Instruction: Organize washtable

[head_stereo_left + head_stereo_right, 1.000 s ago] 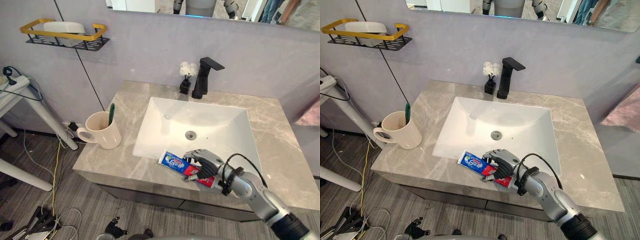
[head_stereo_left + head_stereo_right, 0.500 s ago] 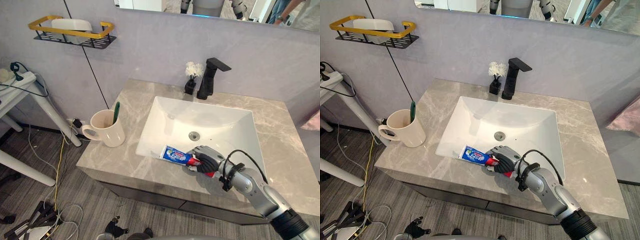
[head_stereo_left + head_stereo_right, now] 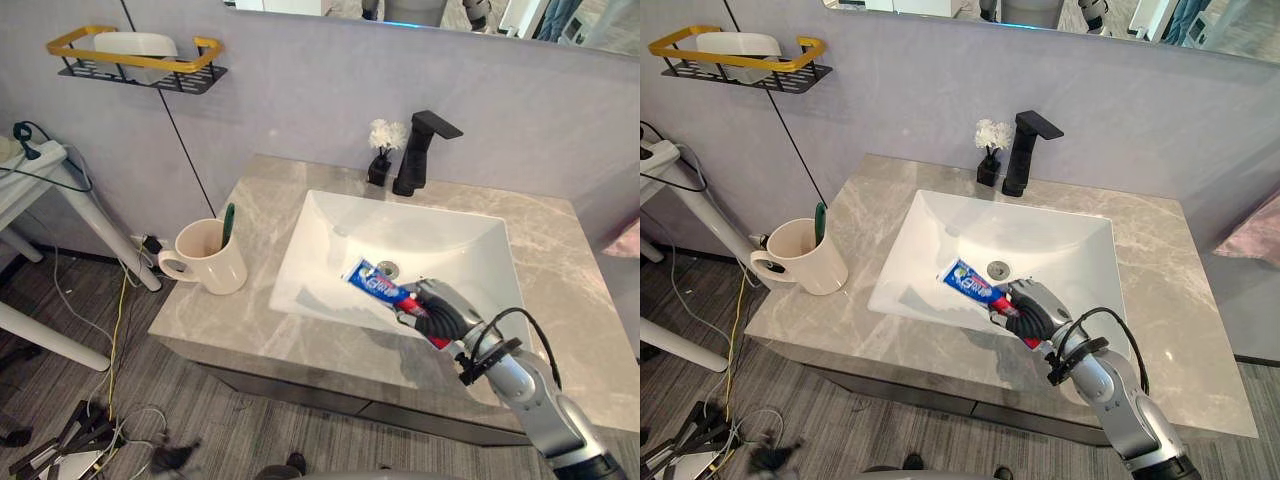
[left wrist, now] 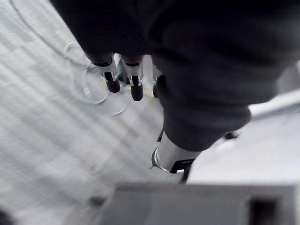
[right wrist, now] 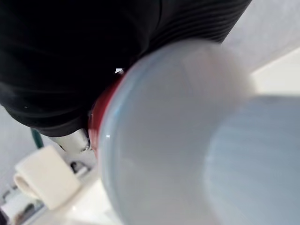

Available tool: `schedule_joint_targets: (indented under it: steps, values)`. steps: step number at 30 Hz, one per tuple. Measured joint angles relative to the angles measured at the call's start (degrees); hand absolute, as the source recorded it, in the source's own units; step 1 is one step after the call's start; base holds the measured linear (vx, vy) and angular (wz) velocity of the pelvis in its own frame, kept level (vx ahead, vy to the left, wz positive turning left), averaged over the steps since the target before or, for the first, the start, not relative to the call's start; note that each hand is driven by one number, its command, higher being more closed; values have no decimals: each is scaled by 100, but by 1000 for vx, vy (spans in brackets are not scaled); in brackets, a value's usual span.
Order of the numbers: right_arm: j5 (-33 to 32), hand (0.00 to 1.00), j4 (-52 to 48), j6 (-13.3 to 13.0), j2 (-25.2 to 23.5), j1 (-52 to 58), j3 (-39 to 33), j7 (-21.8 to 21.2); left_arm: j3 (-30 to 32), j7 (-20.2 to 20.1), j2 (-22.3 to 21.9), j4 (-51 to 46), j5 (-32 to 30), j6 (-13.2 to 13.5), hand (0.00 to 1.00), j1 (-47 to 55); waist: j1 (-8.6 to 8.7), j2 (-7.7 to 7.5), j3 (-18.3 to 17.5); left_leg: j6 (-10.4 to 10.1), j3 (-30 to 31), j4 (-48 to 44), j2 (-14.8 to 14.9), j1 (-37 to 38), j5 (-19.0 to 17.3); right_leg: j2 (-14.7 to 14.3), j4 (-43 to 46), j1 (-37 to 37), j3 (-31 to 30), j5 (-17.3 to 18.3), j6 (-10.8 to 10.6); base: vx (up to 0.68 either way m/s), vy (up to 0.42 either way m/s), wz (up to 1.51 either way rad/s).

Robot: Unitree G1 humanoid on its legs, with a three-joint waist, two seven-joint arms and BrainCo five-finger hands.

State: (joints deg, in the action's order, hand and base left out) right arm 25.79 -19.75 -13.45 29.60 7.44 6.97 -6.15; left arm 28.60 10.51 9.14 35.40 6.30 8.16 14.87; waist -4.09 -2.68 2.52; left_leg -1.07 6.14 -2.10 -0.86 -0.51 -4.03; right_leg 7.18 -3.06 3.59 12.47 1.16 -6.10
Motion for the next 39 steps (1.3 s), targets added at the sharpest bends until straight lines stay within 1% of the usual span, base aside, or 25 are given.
schedule_joint_targets:
  steps: [1,2,3,4,5,6,7,9,10,12,13,14,15,17,19,21,22,27,29,30,32,34,35,39]
  values:
    - [-50,100,-92,-17,-70,14,-75,26,164,70,-5,-385,12,17,0,57,-4,4,-3,0,3,0,-3,0,0,4,7,-1,3,5,1,0,0,4]
    - [-62,100,-259,-39,-222,45,-211,69,454,174,-33,-1124,32,72,0,131,-19,13,-19,-1,13,0,-9,-8,-1,12,21,-6,11,19,12,0,0,4]
    - [-69,100,-320,-54,-302,51,-269,108,594,238,-67,-1489,32,124,0,145,-25,16,-22,-1,16,0,-12,-7,-1,16,38,-9,14,28,12,1,4,5]
    - [-119,100,-438,-73,-457,67,-370,180,824,358,-145,-2168,37,220,0,151,-56,30,-31,0,23,-1,-21,-8,-1,33,104,-36,22,61,-6,0,0,0]
    - [-174,100,-507,-93,-580,71,-437,250,926,478,-211,-2743,44,312,0,151,-101,46,-62,0,22,-3,-27,-15,0,51,145,-65,26,82,-15,0,0,0]
    - [-176,100,-559,-94,-641,71,-474,257,941,517,-254,-3068,51,361,0,150,-130,64,-81,0,22,-3,-29,-15,0,58,163,-74,27,89,-12,16,24,6]
    - [-274,100,-640,-97,-788,42,-505,311,926,669,-415,-3946,48,440,0,131,-146,108,-146,1,55,-10,-34,-25,1,82,171,-66,53,90,-11,16,17,8]
    - [-289,100,-641,-105,-967,-35,-504,421,881,794,-572,-4676,33,537,0,128,-140,133,-177,1,87,-23,-46,-20,1,97,172,-35,103,90,-11,10,15,11]
    - [-293,100,-641,-104,-1040,-65,-504,480,821,855,-601,-4930,25,590,0,128,-139,138,-180,1,104,-28,-50,-15,1,100,172,-17,124,90,-11,-7,12,14]
    - [-322,100,-642,-103,-1273,-163,-481,614,459,974,-623,-5818,4,710,0,54,-147,144,-199,2,148,-40,-55,24,1,102,174,50,150,91,-10,-26,9,10]
    - [-322,100,-642,-103,-1322,-197,-467,636,359,977,-629,-6017,-1,748,0,30,-154,144,-207,2,150,-43,-55,27,1,102,174,57,150,91,-10,-50,8,2]
    - [-320,100,-642,-101,-1421,-308,-401,714,91,977,-629,-6452,-8,829,0,11,-150,148,-210,2,152,-58,-56,28,1,103,178,65,148,92,-10,-50,5,0]
    - [-320,100,-643,-101,-1458,-346,-373,728,-37,971,-629,-6604,-6,862,0,12,-148,152,-213,2,152,-63,-56,28,1,102,181,66,146,92,-10,-65,5,1]
    - [-300,100,-644,-82,-1539,-427,-219,775,-620,850,-635,-7118,121,923,0,31,-144,184,-251,11,153,-73,-53,30,7,100,192,71,146,92,-10,-52,4,0]
    - [-266,100,-643,-54,-1582,-467,-83,837,-913,718,-643,-7337,266,985,0,35,-135,216,-278,13,154,-70,-50,32,9,98,196,70,146,91,-10,-18,2,0]
    - [-240,100,-643,3,-1577,-570,36,916,-1330,474,-645,-7576,566,1090,0,37,-126,247,-298,6,150,-64,-38,41,28,88,203,71,144,90,-11,-34,3,-1]
    - [-225,100,-643,12,-1578,-586,40,931,-1365,450,-645,-7592,612,1097,0,36,-126,246,-298,8,150,-59,-37,41,40,88,203,71,144,90,-11,-31,-3,1]
    - [-34,100,-643,45,-1568,-1029,347,1176,-2354,-23,-499,-7624,1285,1109,0,25,-121,245,-299,-3,149,-1,-20,73,74,70,202,71,143,89,-12,0,0,0]
    - [57,100,-634,46,-1563,-1221,579,1287,-2911,-286,-305,-7585,1787,1084,0,-21,-120,244,-300,0,144,8,-20,79,80,74,199,72,139,89,-12,0,0,0]
    - [94,100,-624,47,-1558,-1271,639,1314,-3023,-337,-268,-7554,1879,1079,0,-36,-118,244,-300,0,142,10,-20,81,81,76,199,72,138,89,-12,0,0,0]
    - [199,100,-582,58,-1555,-1416,814,1378,-3379,-563,-130,-7501,2497,969,0,-84,-117,232,-307,1,138,12,-22,83,83,79,195,74,136,89,-12,0,0,0]
    - [235,100,-526,63,-1547,-1495,904,1386,-3583,-669,-39,-7445,2704,950,0,-141,-117,224,-312,1,137,14,-22,97,83,79,192,88,137,89,-12,0,0,0]
    - [310,100,-422,66,-1527,-1564,1009,1394,-3771,-745,64,-7328,2833,900,0,-244,-117,220,-314,1,137,21,-22,129,84,79,187,119,138,89,-12,0,0,0]
    - [416,100,-301,90,-1343,-1720,1352,1394,-4157,-875,258,-7262,2965,827,0,-391,-110,182,-335,-9,144,142,-15,161,176,78,188,105,152,88,-12,-22,0,3]
